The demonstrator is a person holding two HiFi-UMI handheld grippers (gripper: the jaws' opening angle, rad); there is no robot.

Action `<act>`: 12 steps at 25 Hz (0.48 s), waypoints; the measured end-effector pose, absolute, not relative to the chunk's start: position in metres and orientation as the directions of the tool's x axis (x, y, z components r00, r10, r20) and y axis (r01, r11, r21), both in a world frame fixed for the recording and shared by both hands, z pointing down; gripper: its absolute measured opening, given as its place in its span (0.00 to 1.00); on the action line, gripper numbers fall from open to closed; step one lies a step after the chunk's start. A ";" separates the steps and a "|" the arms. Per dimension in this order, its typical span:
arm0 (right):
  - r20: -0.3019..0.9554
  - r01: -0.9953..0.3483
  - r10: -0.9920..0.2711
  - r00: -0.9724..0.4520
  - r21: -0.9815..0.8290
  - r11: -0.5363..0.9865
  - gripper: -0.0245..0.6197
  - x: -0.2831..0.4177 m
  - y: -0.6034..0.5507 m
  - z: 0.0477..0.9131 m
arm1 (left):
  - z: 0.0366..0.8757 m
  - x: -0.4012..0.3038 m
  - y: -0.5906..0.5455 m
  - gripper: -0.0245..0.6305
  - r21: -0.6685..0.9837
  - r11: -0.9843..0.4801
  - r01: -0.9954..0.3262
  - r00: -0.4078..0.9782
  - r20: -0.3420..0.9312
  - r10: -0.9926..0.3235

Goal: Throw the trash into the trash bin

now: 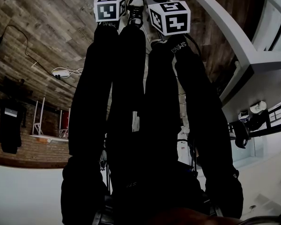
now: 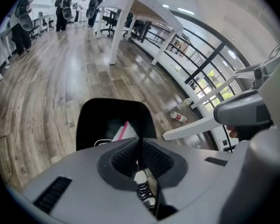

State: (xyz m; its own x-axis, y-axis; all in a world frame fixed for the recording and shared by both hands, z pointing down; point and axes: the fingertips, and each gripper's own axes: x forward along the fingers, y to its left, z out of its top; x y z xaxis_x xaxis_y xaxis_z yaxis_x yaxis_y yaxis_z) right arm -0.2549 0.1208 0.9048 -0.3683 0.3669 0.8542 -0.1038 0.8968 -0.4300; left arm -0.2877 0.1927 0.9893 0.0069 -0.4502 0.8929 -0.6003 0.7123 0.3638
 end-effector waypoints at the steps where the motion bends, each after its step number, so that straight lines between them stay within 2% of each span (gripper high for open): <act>1: 0.856 -0.094 0.365 -0.367 -0.424 0.901 0.06 -0.253 0.120 0.904 | 0.988 -0.287 0.193 0.06 0.364 0.710 -0.602 0.008 0.892 -0.451; 12: 0.856 -0.033 0.343 -0.386 -0.385 0.923 0.06 -0.230 0.120 0.879 | 0.965 -0.270 0.190 0.06 0.343 0.685 -0.643 0.002 0.895 -0.446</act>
